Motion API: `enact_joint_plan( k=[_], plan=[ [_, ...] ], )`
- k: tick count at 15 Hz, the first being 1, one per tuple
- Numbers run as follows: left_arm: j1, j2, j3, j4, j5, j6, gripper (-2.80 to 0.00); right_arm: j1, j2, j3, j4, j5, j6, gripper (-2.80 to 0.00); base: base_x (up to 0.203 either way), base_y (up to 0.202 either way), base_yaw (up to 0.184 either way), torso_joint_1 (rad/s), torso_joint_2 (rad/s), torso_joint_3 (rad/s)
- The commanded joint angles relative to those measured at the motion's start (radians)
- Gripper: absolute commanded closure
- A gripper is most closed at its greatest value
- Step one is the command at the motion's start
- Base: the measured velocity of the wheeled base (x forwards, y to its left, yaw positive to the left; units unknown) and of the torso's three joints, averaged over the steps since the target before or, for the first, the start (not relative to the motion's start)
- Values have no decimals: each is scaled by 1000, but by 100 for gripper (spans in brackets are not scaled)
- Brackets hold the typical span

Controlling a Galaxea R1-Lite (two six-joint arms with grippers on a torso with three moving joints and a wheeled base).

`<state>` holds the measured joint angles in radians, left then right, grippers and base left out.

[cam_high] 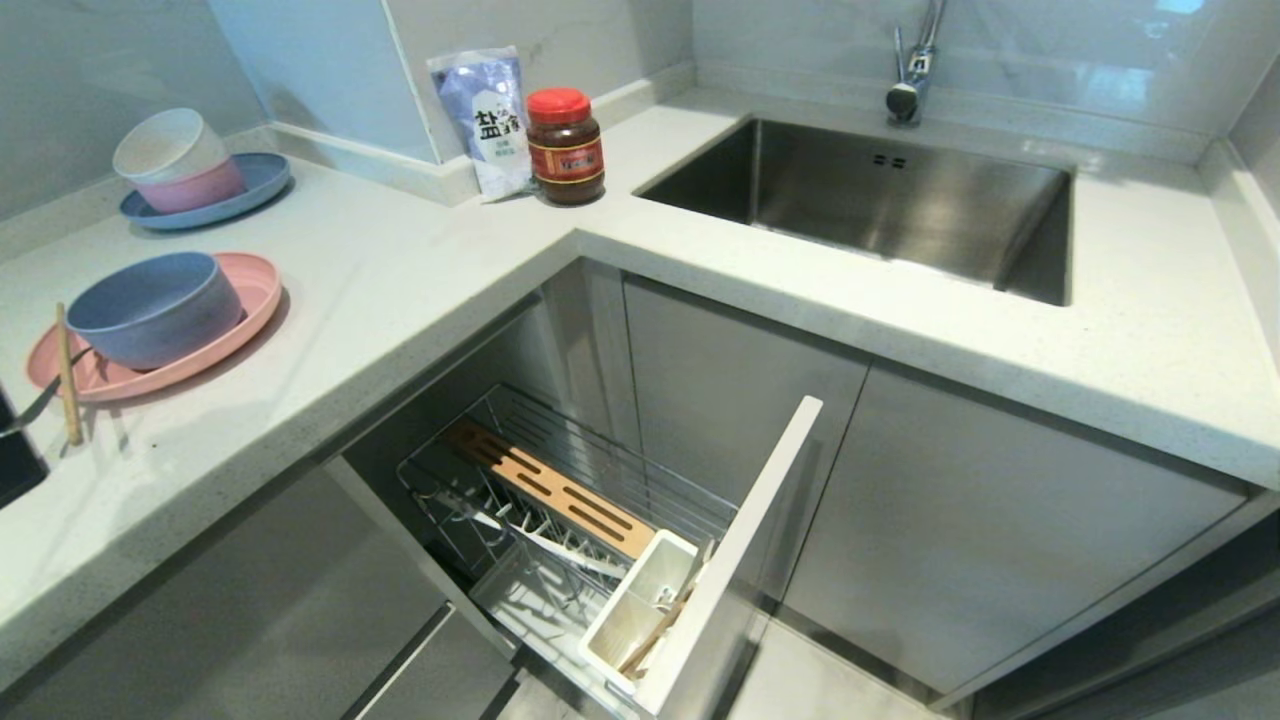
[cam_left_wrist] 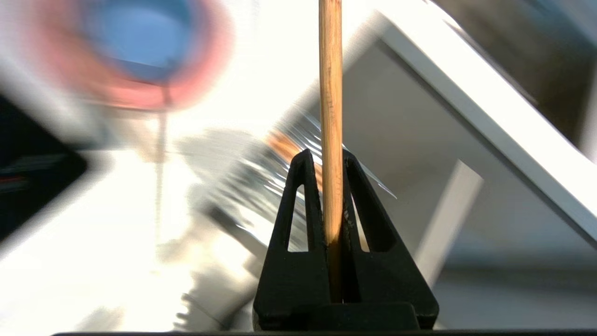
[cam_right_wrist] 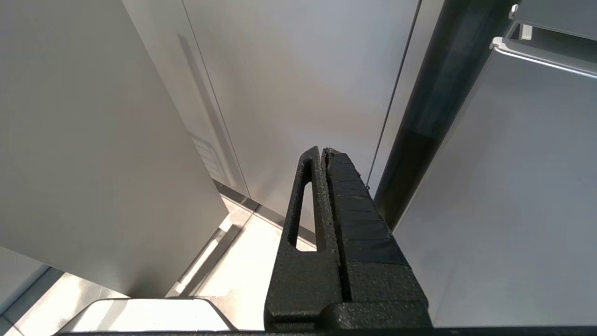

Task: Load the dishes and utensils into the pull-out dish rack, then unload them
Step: Take the chopsticks out of the cupboard

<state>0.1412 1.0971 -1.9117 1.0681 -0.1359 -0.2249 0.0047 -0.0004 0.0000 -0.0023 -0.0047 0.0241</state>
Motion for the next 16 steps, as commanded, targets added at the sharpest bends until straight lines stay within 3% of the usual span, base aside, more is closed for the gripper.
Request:
enact_joint_plan(
  k=[1,3,8,12,16],
  plan=[
    [238,-39,8,-6,28,29,0,0,-4,2,-1,0,0,0,0,0,0,0,0,0],
    [382,-51,87,-35,116,44,0,1,-4,2,-1,0,0,0,0,0,0,0,0,0],
    [558,-83,449,-136,289,51,0,0,-4,2,0,0,0,0,0,0,0,0,0,0],
    [577,-54,615,-171,294,59,0,1,-4,2,1,0,0,0,0,0,0,0,0,0],
    [550,16,667,-279,237,66,0,1,-4,2,-1,0,0,0,0,0,0,0,0,0]
  ],
)
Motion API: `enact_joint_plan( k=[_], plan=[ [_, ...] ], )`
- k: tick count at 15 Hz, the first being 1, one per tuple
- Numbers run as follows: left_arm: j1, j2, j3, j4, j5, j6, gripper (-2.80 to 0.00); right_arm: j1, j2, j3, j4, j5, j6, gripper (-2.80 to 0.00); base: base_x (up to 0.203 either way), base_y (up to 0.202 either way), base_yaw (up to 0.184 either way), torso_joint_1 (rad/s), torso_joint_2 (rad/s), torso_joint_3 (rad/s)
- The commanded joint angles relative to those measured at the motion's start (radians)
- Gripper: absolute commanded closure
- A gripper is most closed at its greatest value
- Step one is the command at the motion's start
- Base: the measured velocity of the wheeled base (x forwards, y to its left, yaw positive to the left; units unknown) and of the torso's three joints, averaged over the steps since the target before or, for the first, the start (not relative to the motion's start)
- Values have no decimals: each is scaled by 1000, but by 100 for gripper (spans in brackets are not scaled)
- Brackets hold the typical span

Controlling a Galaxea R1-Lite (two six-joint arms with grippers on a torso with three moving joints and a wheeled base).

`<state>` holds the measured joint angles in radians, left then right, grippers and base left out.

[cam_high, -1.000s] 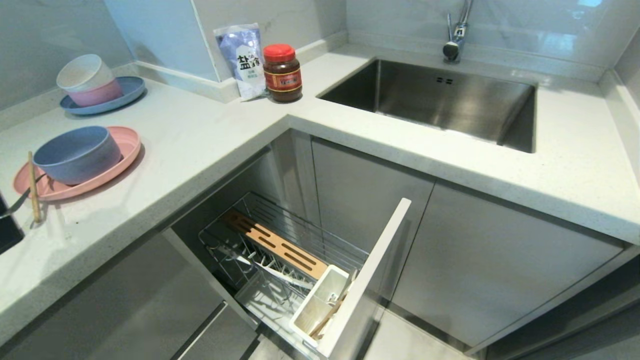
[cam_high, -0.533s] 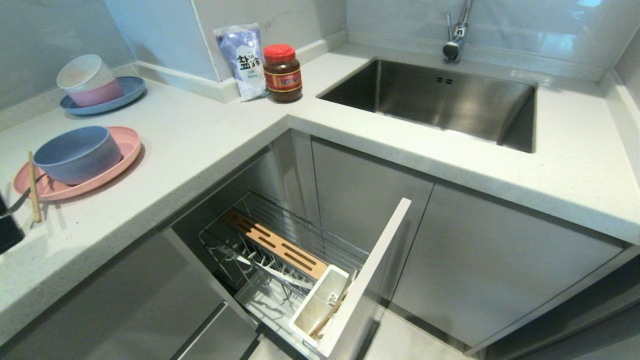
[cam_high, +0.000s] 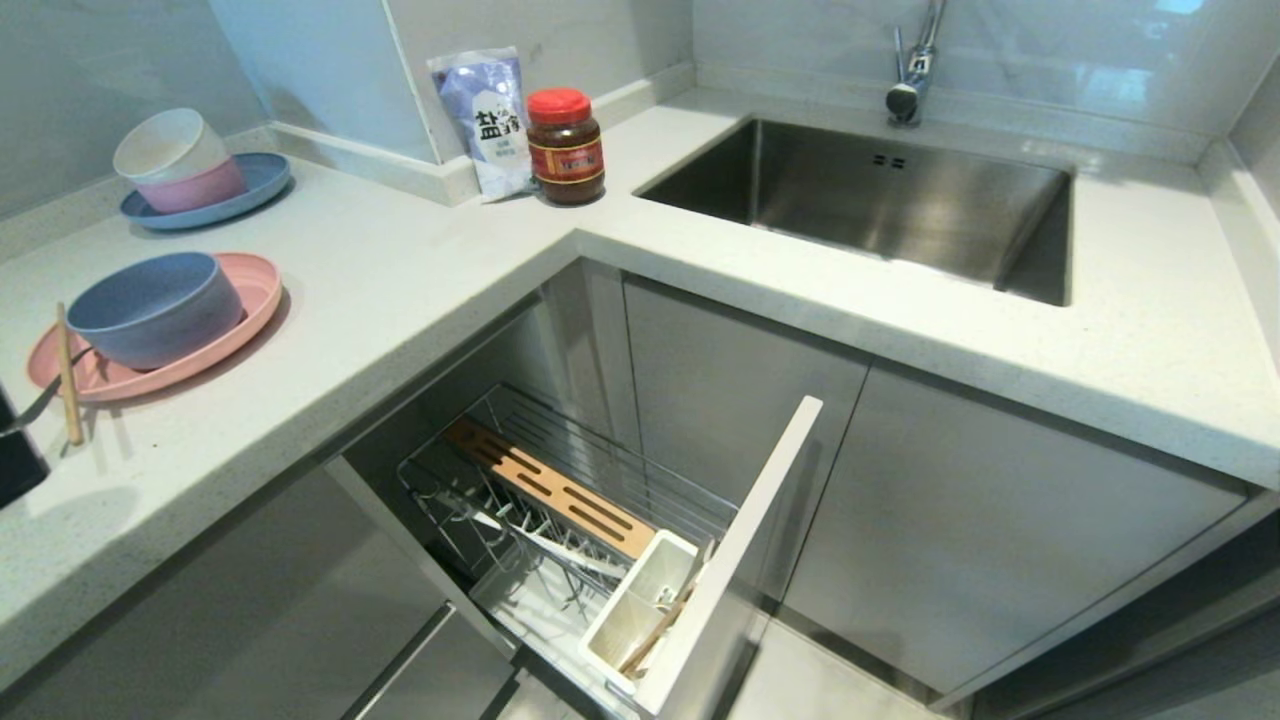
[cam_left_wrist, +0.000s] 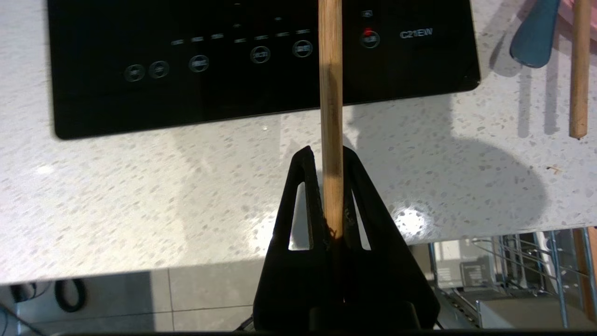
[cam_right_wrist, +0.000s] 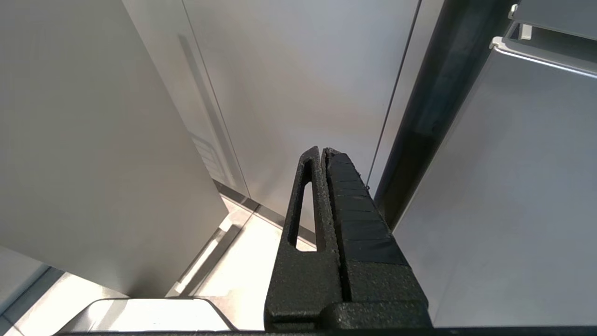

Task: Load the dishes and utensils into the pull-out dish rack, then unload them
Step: Take the chopsticks out of the cupboard

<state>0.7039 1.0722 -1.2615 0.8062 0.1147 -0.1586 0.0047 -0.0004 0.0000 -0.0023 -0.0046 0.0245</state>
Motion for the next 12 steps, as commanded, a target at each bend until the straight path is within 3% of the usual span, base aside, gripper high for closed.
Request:
enact_joint_plan(
  k=[1,7,12],
  plan=[
    [-24,53,23,-52,-33,1,0,0,-4,2,1,0,0,0,0,0,0,0,0,0],
    [-115,89,131,-268,-47,2,0,0,-4,2,-1,0,0,0,0,0,0,0,0,0],
    [-157,105,169,-323,-50,12,0,0,-4,2,0,0,0,0,0,0,0,0,0,0]
  ],
)
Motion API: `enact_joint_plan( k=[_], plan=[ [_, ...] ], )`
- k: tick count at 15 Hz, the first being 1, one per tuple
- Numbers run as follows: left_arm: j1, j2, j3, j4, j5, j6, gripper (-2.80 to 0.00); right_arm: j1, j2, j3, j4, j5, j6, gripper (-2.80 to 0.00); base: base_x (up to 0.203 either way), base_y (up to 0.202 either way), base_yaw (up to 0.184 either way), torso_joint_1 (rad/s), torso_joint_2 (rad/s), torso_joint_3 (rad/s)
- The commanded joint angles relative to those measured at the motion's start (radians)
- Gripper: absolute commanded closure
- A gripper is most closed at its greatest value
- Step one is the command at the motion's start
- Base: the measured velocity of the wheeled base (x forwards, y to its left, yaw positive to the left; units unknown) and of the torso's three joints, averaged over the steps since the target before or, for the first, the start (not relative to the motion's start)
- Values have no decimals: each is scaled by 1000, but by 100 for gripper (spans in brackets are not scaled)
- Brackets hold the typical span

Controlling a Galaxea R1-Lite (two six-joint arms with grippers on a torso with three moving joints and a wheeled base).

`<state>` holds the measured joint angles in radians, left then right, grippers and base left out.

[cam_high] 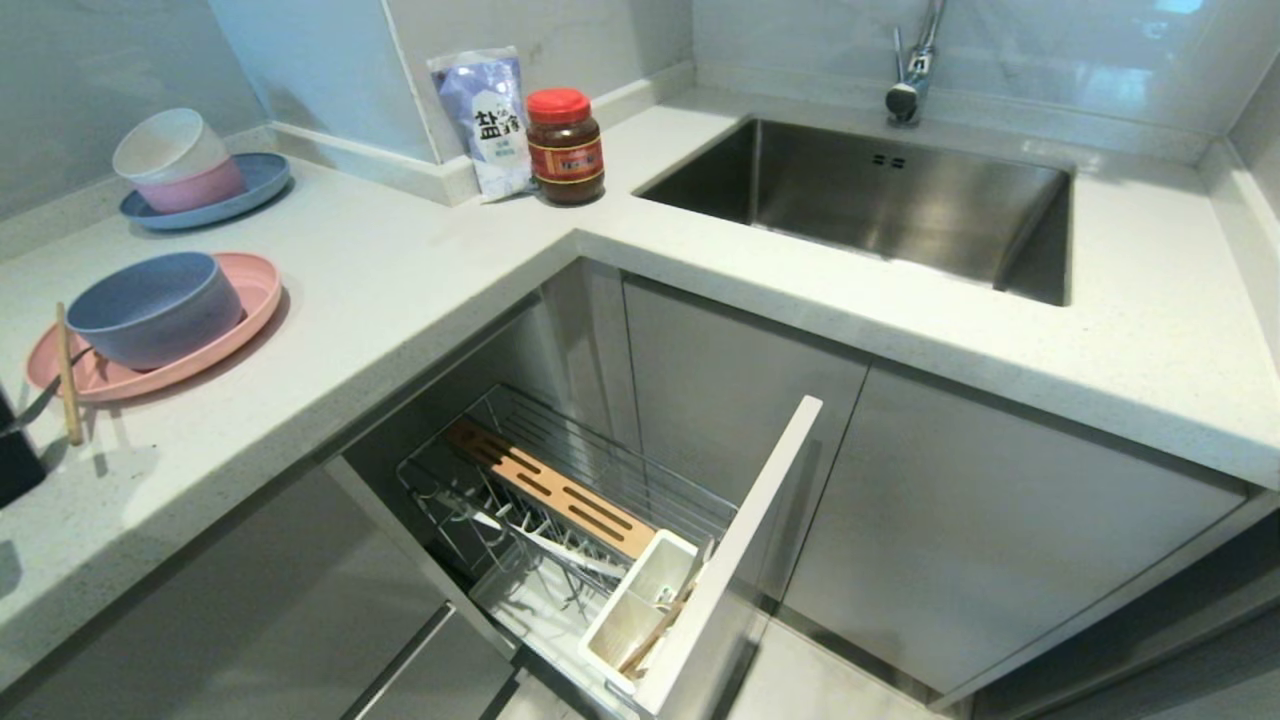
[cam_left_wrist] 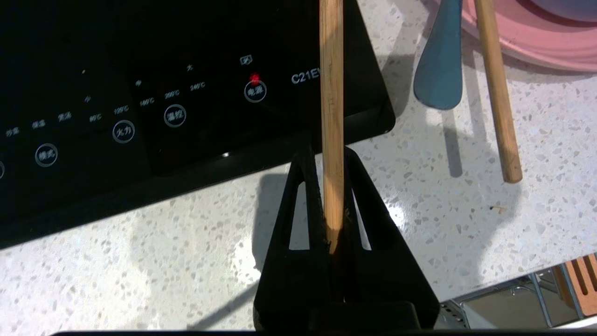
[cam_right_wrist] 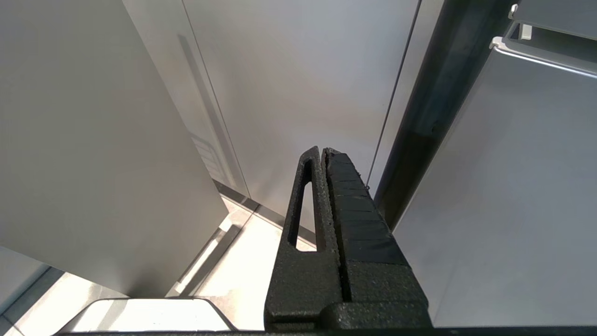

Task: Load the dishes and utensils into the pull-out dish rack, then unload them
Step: Take the chopsticks out of the cupboard

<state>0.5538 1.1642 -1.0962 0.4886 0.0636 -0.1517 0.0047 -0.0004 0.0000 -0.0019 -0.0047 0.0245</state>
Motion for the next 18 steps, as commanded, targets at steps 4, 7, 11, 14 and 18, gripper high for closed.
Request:
enact_joint_plan(
  k=[4,7,11,14,18],
  plan=[
    [-23,30,3,-23,-18,27,0,1,-4,2,0,0,0,0,0,0,0,0,0,0],
    [-32,53,5,-39,-60,50,0,1,-4,2,0,0,0,0,0,0,0,0,0,0],
    [-63,89,12,-74,-61,52,0,1,-4,2,0,0,0,0,0,0,0,0,0,0],
    [-68,105,11,-92,-61,53,0,0,-3,2,0,0,0,0,0,0,0,0,0,0],
    [-68,129,9,-128,-62,52,0,0,-4,2,0,0,0,0,0,0,0,0,0,0]
  ],
)
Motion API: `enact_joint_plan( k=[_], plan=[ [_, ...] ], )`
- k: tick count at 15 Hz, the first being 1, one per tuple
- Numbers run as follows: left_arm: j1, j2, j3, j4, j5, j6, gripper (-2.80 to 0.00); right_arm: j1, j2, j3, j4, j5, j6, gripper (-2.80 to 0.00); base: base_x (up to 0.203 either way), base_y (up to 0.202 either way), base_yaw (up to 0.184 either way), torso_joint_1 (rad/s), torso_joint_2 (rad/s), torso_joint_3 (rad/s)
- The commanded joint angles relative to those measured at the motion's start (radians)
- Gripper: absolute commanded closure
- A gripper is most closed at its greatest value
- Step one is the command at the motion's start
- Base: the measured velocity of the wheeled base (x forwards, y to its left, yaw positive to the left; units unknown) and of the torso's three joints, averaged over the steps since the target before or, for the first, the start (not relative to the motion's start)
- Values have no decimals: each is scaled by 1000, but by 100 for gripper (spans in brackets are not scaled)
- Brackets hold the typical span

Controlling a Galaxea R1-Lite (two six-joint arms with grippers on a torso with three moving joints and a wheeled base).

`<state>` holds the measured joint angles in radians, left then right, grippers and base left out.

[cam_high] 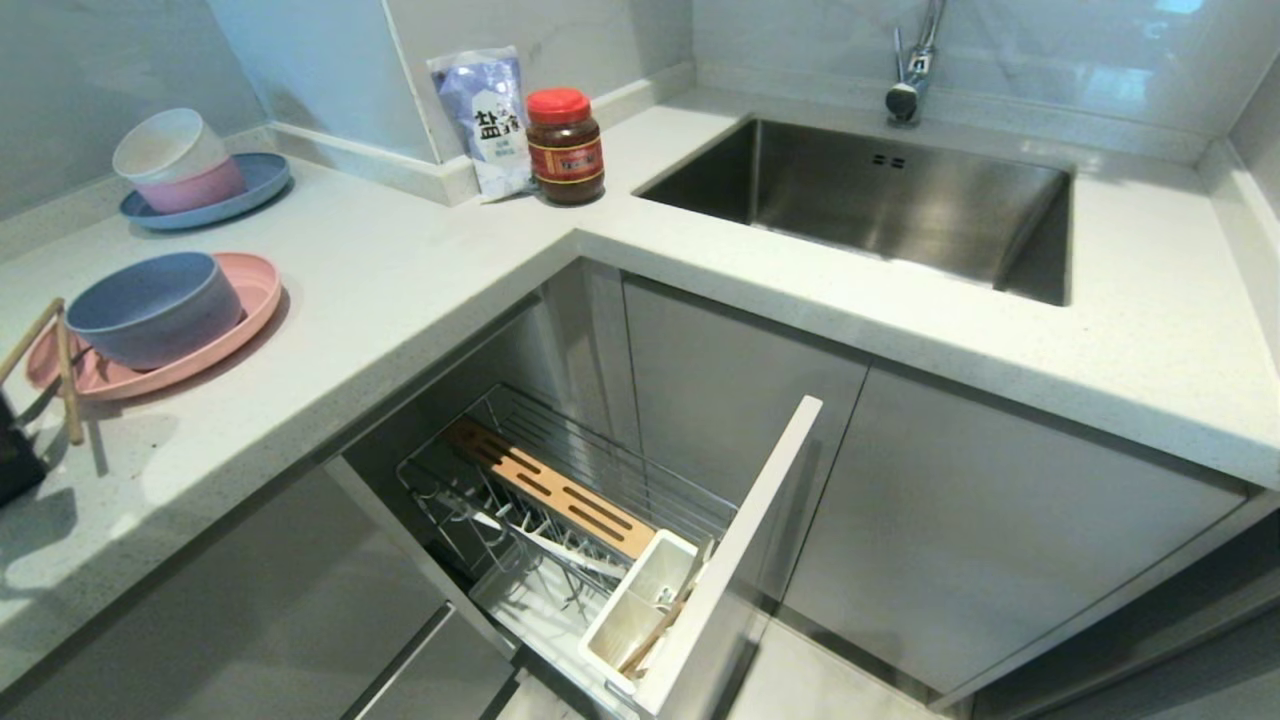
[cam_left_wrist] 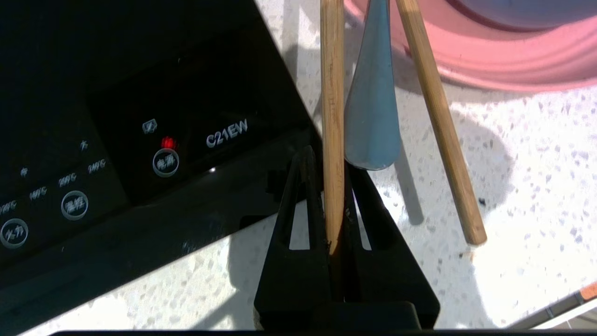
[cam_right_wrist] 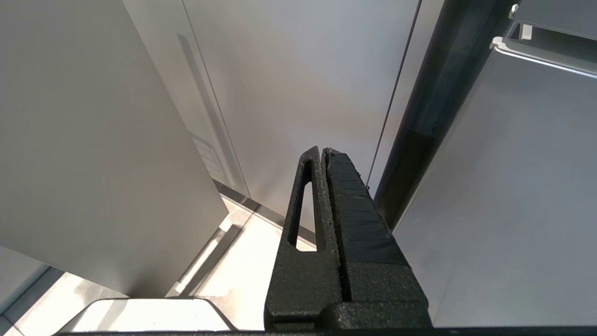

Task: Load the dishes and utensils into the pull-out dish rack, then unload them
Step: Take the chopsticks out of the cupboard

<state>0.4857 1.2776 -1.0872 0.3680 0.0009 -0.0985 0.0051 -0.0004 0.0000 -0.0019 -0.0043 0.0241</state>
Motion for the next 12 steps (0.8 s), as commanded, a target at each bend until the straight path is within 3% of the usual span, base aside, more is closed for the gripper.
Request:
enact_joint_plan(
  k=[1,12],
  plan=[
    [0,20,0,-20,1,-1,0,0,-4,2,-1,0,0,0,0,0,0,0,0,0],
    [1,37,-6,-27,1,-3,0,1,-4,2,-1,0,0,0,0,0,0,0,0,0]
  ],
)
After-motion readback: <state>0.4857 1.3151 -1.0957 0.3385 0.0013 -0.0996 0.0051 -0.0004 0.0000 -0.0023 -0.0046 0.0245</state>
